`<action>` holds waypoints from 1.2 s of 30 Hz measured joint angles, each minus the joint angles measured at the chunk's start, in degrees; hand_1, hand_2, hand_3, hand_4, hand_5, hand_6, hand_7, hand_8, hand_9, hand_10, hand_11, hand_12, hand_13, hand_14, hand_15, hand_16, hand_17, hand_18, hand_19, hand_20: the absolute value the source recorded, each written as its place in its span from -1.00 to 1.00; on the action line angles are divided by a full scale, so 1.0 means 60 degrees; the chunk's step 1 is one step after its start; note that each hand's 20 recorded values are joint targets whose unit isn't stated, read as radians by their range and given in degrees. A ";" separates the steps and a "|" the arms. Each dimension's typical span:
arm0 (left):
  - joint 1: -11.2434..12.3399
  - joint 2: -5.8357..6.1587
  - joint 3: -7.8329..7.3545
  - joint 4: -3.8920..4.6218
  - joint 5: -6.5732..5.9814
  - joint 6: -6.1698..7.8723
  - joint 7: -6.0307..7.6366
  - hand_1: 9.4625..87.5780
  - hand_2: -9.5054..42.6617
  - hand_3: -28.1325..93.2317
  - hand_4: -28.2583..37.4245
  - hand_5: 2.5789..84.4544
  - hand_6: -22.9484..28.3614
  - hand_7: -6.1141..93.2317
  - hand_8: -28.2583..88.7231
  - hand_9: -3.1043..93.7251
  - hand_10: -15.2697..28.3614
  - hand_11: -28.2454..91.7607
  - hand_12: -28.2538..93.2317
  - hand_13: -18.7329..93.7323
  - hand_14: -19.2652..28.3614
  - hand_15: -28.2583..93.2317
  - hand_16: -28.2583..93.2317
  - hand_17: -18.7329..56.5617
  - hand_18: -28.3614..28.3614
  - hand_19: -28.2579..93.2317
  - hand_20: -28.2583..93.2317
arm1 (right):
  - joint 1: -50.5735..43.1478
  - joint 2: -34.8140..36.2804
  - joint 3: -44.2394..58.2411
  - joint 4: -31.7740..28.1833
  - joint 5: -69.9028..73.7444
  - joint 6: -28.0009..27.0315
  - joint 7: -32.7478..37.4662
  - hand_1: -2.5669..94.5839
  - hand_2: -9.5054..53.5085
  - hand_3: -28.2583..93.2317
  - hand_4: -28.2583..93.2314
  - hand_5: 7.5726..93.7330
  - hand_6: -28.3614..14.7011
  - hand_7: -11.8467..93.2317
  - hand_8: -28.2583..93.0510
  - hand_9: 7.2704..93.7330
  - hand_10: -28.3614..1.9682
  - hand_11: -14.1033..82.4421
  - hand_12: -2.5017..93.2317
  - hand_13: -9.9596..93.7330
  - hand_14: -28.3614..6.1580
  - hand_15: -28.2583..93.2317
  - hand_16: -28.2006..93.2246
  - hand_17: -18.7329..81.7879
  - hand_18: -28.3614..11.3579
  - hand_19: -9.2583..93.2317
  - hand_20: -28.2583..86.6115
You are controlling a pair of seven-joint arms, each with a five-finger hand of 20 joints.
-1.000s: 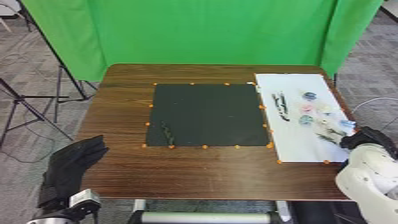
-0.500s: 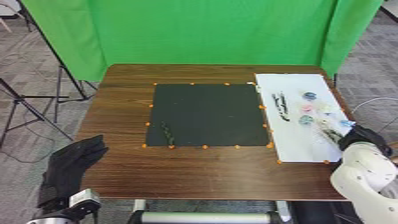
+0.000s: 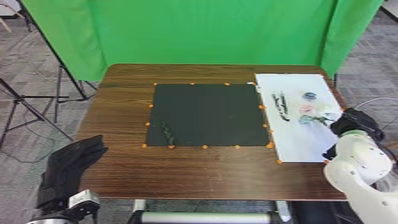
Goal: Arrange flowers
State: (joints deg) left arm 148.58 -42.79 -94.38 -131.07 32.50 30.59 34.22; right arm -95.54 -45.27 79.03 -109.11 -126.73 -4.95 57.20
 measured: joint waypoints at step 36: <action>-0.0070 -0.0195 -0.0475 -0.0058 0.0315 -0.0103 -0.0634 -0.53 -0.40 0.79 -0.71 0.24 0.49 -0.46 -0.69 -0.05 0.73 0.10 -0.37 -0.17 0.98 0.53 -0.77 -0.72 0.82 0.46 -0.31 | 0.4530 -0.3866 -0.5449 0.0277 -0.0486 -0.1232 -0.1141 0.15 -0.74 0.72 -1.00 0.57 0.17 0.03 -0.15 0.82 -0.20 0.21 -0.38 0.78 0.08 0.73 -0.07 0.63 -0.54 1.00 0.27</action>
State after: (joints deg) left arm 148.15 -43.96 -97.23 -131.42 34.39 29.98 30.41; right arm -68.36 -68.46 46.34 -107.45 -129.65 -12.35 50.36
